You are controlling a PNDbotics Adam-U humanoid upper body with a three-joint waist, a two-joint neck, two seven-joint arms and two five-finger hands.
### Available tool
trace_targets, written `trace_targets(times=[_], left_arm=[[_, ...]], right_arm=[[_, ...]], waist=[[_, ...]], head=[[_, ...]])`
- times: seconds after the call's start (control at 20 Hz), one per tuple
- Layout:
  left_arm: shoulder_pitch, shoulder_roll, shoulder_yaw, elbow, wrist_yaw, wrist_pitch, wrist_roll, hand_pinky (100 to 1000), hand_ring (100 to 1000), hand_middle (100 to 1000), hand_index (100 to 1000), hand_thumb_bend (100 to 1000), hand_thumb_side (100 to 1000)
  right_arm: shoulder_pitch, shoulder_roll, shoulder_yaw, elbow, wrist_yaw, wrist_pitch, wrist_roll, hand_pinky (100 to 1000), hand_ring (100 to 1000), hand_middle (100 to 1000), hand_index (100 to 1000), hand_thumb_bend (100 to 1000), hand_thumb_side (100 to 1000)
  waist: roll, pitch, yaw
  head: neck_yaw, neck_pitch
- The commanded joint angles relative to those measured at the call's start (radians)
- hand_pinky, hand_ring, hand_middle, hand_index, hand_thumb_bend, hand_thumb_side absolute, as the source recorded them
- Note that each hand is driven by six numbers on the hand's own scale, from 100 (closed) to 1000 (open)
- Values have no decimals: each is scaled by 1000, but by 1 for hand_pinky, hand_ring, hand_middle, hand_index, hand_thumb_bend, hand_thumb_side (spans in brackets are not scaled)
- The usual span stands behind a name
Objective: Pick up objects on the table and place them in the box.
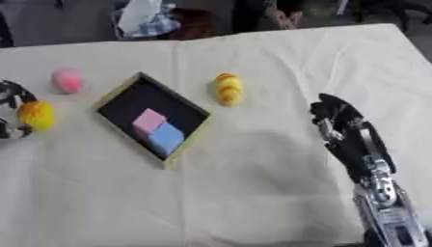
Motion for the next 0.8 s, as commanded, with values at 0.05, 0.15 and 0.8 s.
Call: trace_targets(times=[0.05,0.15,0.8], left_arm=[[-22,20,7,-20,5,0,21,682,552,571,696,270,159],[-23,24,8,-37,15,2,46,677,540,554,680,243,155],[-92,4,-70,-226,124,-21,15,686,552,566,687,218,153]], right_arm=[[-9,-15,-6,-11,0,0,0,798,808,724,854,100,488],[-9,-15,-6,-11,0,0,0,798,809,724,854,100,488],[-14,-12,2,-11,-3,1,8,799,809,724,855,100,491]], waist=[[-11,-13,-2],[-10,-14,-2],[-7,-19,-21]], head=[[2,3],[1,3],[6,2]])
